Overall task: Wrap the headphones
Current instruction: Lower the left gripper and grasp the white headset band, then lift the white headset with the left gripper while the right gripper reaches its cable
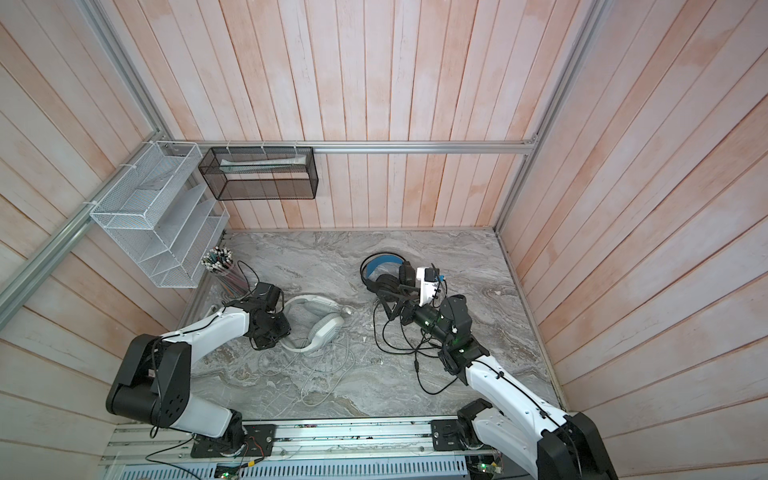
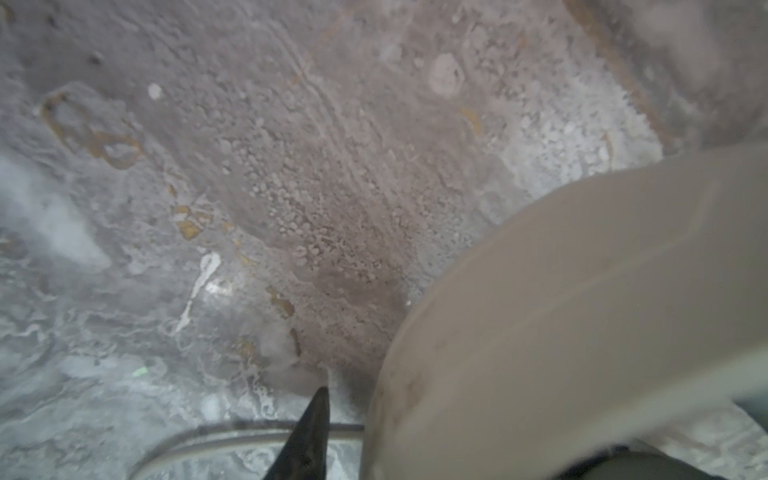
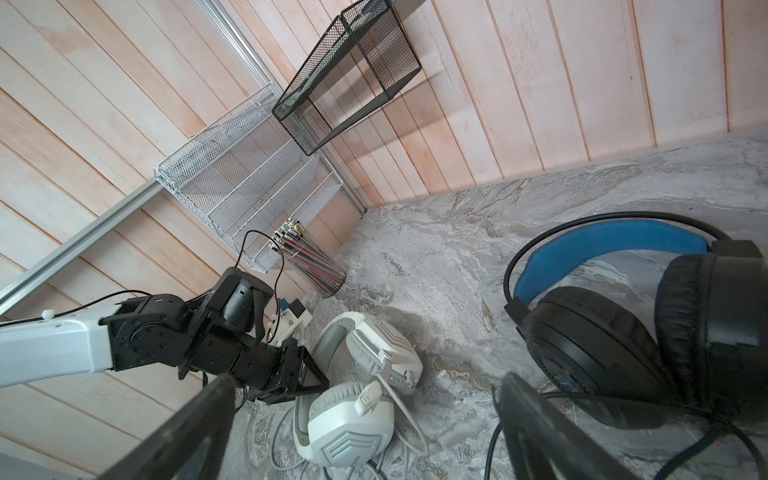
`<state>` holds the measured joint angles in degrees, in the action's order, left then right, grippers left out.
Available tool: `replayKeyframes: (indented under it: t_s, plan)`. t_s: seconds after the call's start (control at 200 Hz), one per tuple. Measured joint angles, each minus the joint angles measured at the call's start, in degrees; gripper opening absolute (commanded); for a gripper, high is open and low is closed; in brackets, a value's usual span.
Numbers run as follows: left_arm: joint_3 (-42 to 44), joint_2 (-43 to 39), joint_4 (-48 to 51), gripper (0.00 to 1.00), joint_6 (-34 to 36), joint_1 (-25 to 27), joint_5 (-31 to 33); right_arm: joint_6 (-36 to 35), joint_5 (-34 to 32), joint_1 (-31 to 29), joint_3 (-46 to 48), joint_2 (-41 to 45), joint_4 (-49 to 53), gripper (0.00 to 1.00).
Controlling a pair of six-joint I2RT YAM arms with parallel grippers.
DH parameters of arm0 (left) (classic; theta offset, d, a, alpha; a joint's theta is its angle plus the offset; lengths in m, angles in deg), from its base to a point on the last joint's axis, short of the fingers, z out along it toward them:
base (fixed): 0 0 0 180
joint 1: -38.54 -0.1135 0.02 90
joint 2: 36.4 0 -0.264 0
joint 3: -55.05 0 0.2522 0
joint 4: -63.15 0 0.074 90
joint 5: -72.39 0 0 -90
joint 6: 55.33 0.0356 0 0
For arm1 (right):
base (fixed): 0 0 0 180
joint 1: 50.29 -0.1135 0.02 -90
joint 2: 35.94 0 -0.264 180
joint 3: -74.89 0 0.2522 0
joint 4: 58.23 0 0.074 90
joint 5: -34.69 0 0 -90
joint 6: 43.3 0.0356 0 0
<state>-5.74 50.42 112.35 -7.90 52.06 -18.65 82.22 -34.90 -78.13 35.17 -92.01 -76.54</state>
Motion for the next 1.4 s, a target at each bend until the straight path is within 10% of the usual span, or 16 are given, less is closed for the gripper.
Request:
replayKeyframes:
  t_s: [0.12, 0.56, 1.275, 1.4]
  plan:
    - [-3.7, 0.0, 2.1, 0.71, 1.3, 0.0, 1.1, 0.0, 0.0, -0.3, 0.0, -0.2, 0.0, 1.00]
    - [-13.6, 9.4, 7.0, 0.68, 11.3, 0.0, 3.9, -0.8, 0.0, -1.0, 0.0, 0.0, 0.0, 1.00]
    - [-12.7, 11.7, 8.3, 0.00, 14.6, 0.0, 4.5, -0.9, -1.0, -1.9, 1.4, 2.3, 1.7, 1.00]
    - [-13.3, 11.5, 8.7, 0.00, 15.1, 0.0, 4.5, -0.9, -1.5, -2.1, 1.4, 3.8, 4.1, 1.00]
